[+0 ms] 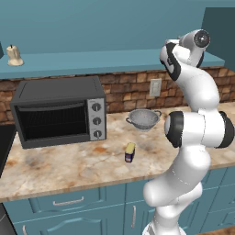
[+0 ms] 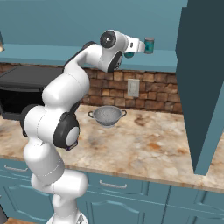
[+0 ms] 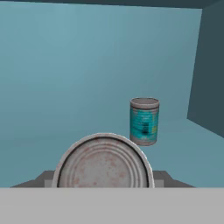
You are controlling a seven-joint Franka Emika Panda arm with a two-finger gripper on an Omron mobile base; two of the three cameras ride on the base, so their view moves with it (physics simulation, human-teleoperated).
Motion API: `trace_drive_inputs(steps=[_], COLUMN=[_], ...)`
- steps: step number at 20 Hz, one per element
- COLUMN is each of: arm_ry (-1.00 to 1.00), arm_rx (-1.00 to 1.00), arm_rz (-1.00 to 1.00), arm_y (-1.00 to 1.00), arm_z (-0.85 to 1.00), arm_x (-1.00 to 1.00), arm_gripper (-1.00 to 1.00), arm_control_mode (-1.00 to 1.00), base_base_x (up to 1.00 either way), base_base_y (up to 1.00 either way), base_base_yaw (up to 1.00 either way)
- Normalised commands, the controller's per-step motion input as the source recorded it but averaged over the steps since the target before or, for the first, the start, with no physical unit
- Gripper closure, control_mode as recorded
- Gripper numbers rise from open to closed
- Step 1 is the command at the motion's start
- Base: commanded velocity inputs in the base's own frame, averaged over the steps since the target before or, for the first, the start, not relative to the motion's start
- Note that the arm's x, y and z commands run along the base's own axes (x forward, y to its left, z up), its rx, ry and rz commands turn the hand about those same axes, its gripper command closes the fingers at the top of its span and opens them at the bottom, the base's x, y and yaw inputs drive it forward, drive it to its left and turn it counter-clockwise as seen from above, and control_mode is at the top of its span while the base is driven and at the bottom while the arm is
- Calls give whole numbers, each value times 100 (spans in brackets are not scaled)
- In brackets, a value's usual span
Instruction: Pick the cans from the counter and place them in their designated side in the cabinet.
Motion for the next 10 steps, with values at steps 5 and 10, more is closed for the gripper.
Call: trace_drive_inputs(steps=[5, 10], arm_ry=[0, 0], arm_rx=[0, 0], arm_rz=[0, 0], arm_y=[-7, -7], arm_z=[-9, -5], arm_x=[21, 22], arm_gripper=[100, 100], arm_control_mode=[-100, -100], base_base_x=[0, 0], base_base_y=[0, 0], base_base_yaw=[0, 0])
